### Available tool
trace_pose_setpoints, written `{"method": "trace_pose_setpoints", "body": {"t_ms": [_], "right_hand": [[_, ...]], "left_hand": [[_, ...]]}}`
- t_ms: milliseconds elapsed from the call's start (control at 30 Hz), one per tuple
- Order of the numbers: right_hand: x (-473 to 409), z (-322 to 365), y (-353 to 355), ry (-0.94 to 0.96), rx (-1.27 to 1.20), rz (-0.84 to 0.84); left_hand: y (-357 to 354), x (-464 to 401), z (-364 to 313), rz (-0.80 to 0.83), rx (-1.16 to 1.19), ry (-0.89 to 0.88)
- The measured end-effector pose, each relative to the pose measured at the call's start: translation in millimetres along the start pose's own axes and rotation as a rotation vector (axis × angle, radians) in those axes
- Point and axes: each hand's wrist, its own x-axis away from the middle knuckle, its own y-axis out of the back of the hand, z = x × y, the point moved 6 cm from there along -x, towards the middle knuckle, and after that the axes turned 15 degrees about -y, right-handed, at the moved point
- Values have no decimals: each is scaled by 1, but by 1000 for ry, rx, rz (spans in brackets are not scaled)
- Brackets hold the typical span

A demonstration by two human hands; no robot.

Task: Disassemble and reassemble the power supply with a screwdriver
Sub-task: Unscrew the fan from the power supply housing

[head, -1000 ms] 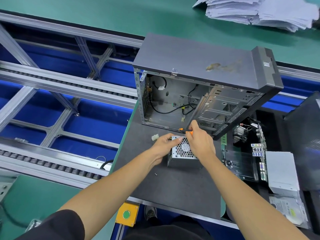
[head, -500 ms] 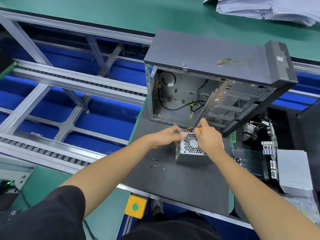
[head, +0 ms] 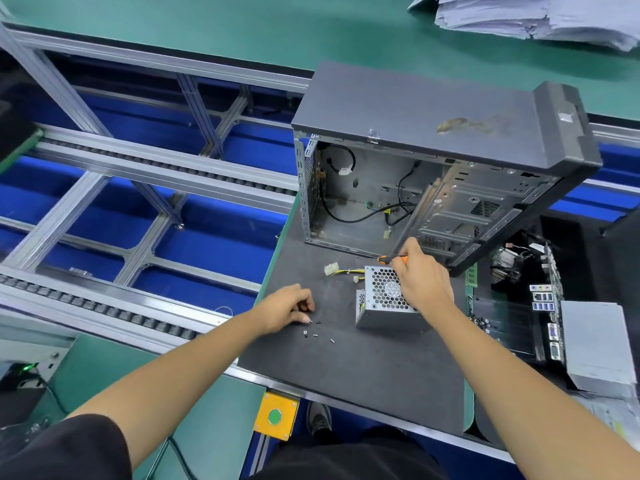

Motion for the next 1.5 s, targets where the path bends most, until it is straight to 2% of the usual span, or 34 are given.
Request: {"method": "trace_pose_setpoints", "body": {"t_ms": [133, 267, 367, 467, 600, 767, 867, 1000, 1067, 1133, 1500], "right_hand": [[0, 1, 1, -1, -3, 5], [0, 1, 1, 0, -9, 12], [1, 2, 2, 1, -14, 11], [2, 2, 3, 6, -22, 2], [3, 1, 3, 2, -56, 0], [4, -4, 7, -48, -181, -3], [5, -6, 7, -53, -227, 5], [4, -7, 6, -50, -243, 10], [4, -7, 5, -54, -241, 20], [4, -7, 4, -52, -241, 27], [3, -6, 4, -65, -205, 43]], "left_hand": [[-3, -4, -2, 27, -143, -52], [-11, -6, -4, 141, -328, -163], [-11, -5, -5, 158, -317, -179], [7, -7, -11, -24, -56, -96], [39, -28, -44, -301, 278, -152], [54, -73, -65, -467, 597, -101], [56, -87, -54, -520, 596, 15], [63, -90, -26, -613, 377, 199], [66, -93, -22, -604, 250, 223], [65, -99, -25, -535, 226, 182], [61, -113, -41, -406, 341, -21]]}}
